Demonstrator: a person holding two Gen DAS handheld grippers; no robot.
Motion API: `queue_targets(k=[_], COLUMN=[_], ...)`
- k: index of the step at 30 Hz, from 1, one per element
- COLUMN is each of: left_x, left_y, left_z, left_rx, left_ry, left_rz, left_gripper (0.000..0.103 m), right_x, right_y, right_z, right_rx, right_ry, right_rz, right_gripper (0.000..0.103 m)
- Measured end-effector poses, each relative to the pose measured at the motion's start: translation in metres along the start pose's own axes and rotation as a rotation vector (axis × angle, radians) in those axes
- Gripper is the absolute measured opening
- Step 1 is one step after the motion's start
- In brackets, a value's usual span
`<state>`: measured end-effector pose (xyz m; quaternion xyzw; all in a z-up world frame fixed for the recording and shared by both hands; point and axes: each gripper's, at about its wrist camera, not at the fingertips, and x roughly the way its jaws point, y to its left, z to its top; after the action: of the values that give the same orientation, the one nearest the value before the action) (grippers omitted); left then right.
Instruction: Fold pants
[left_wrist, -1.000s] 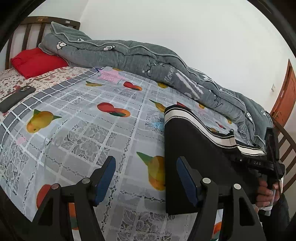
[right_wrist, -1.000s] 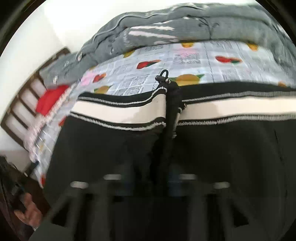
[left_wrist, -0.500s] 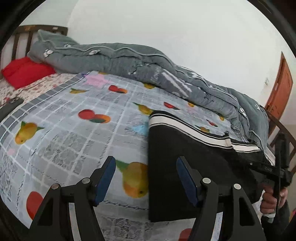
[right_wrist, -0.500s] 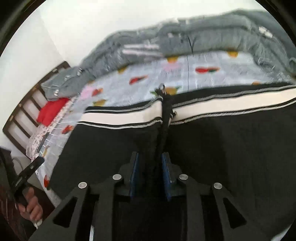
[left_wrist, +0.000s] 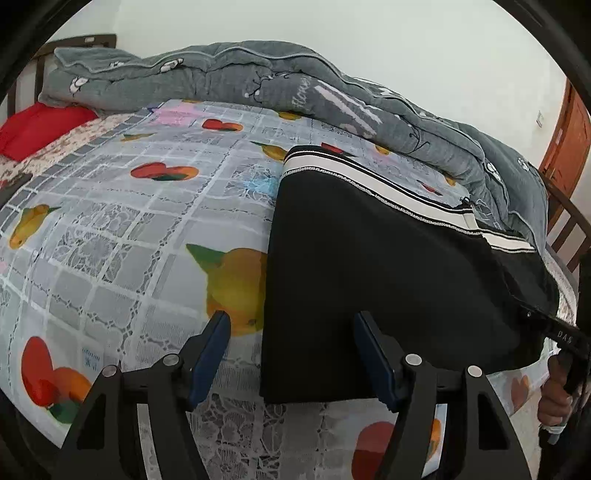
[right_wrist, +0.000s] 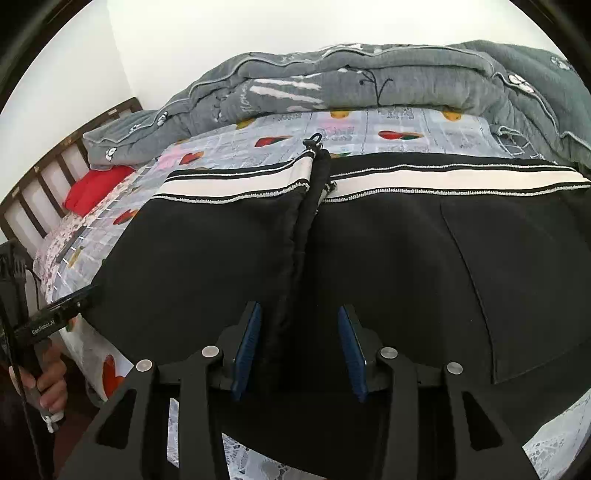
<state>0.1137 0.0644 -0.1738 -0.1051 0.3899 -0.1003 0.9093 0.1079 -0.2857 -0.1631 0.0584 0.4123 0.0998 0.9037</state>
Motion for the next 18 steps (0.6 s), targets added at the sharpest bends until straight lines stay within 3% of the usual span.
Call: queue_targets(k=[6, 12, 18], left_x=[-0.006, -0.002, 0.008], left_y=[0.002, 0.002, 0.004], left_z=[0.008, 0.029, 0.051], left_rx=[-0.021, -0.072, -0.124], left_ry=[0.0, 0.005, 0.012], left_rz=[0.013, 0.008, -0.016], left_gripper=[0.067, 0.067, 0.067], right_x=[-0.022, -0.059, -0.104], right_y=[-0.009, -0.048, -0.119], right_z=[0.004, 0.013, 0.007], right_rx=[0.011, 0.02, 0.099], right_ry=[-0.012, -0.077, -0.124], right_rz=[0.015, -0.153, -0.329], right_gripper=[0.044, 0.044, 0.052])
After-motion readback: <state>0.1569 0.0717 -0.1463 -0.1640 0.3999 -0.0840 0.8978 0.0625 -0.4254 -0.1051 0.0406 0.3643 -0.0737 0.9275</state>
